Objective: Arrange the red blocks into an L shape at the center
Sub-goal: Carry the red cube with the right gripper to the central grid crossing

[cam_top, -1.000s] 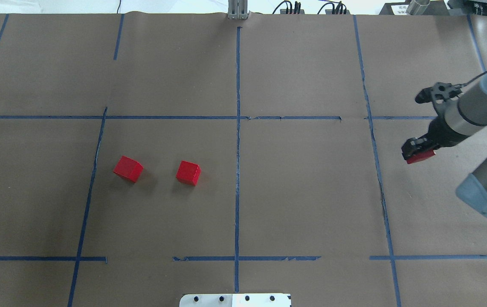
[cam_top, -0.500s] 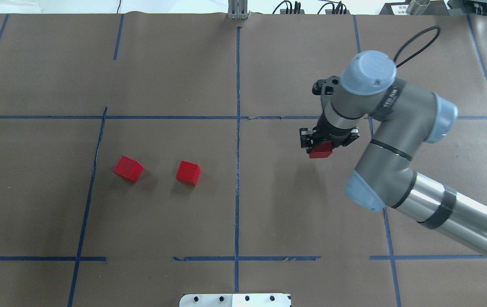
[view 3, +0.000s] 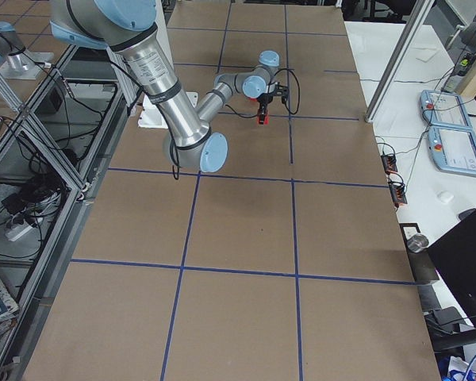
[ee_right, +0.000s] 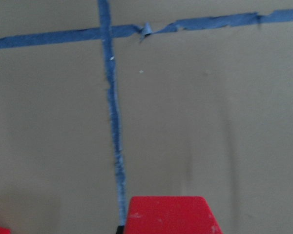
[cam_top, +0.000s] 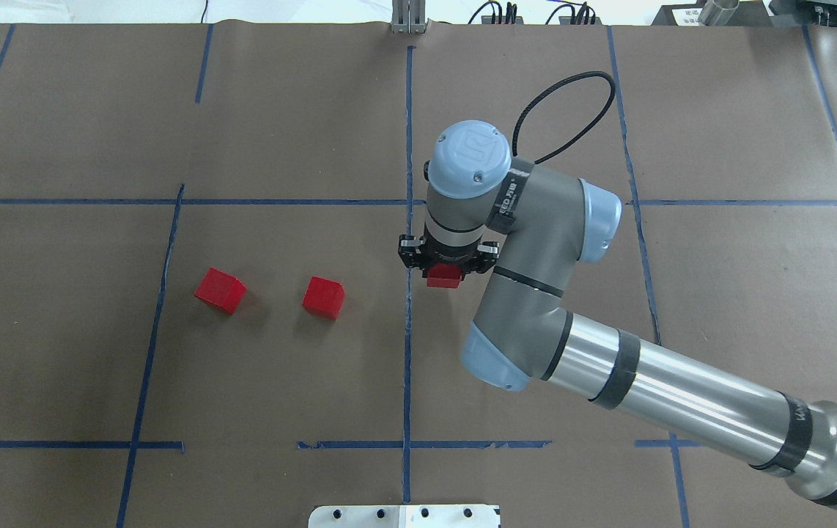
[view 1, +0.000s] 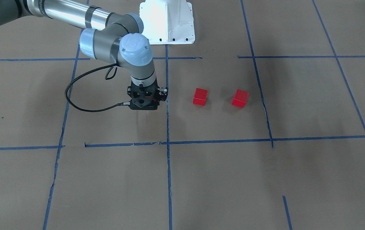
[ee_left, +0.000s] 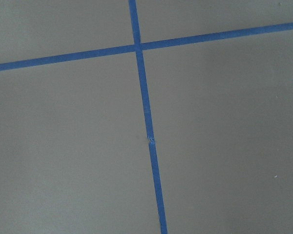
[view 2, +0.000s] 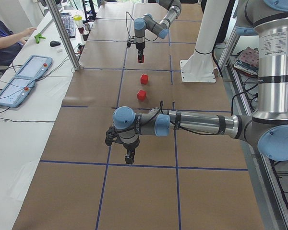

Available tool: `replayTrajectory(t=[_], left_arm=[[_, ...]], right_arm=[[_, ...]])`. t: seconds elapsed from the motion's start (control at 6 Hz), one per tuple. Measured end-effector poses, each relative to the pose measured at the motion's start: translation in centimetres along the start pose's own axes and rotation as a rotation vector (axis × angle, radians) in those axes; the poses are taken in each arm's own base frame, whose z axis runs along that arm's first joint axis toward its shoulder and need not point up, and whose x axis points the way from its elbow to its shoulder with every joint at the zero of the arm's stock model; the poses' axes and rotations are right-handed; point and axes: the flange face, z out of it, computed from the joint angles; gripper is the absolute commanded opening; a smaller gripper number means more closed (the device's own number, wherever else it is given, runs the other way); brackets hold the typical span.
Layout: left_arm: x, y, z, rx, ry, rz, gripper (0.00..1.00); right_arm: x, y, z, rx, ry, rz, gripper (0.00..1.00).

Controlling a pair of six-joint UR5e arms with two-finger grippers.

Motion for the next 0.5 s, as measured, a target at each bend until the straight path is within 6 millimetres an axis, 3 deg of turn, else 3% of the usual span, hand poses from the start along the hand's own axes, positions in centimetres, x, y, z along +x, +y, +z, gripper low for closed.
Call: replayTrajectory(t=[0.17,0.5], left_arm=[[0.0,0.0,0.0,0.0,0.001,0.0,1.0],[0.0,0.0,0.0,0.0,0.001,0.0,1.0]], right_arm=[[-2.7,1.7,0.7,-0.002,0.003,0.01,0.24],[-3.6,3.1,2.0,-0.009,0.019,0.005,0.41]])
